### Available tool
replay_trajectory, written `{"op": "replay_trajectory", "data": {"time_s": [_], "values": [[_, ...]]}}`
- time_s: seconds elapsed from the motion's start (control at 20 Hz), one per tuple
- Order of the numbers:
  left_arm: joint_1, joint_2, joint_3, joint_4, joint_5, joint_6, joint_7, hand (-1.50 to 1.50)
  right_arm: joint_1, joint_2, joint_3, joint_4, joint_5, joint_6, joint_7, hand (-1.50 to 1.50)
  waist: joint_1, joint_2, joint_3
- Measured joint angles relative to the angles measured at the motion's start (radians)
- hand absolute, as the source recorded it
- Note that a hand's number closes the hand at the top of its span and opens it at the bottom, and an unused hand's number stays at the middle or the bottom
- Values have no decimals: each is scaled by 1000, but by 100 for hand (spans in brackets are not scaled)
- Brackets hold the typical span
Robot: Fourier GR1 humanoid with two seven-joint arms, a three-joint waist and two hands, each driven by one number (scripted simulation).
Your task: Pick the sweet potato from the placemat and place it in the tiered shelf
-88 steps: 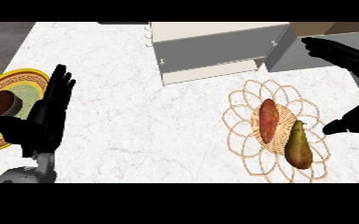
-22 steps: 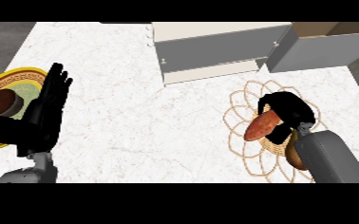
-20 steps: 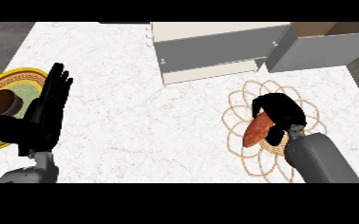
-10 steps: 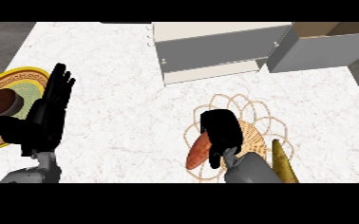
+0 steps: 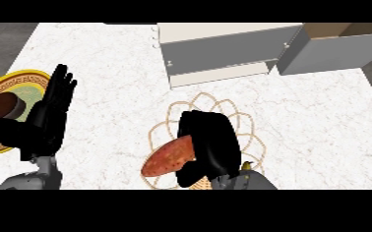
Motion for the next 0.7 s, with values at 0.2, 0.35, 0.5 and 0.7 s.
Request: {"op": "replay_trajectory", "data": {"time_s": [0.2,0.35,0.5,0.7], "values": [[4,-8,-5,4,-7,4,0,0,-66,1,-14,-136,12,-60,113,150,-5,-2,0],[7,-3,3,-7,1,0,12,0,-132,-1,-58,-215,49,-47,171,150,-7,-2,0],[-5,-3,13,7,0,4,10,0,-192,-3,-117,-259,81,-9,199,150,-10,-1,-1],[-13,-3,15,21,-2,-4,-2,0,-250,-3,-199,-249,98,17,199,150,-8,1,0]]}}
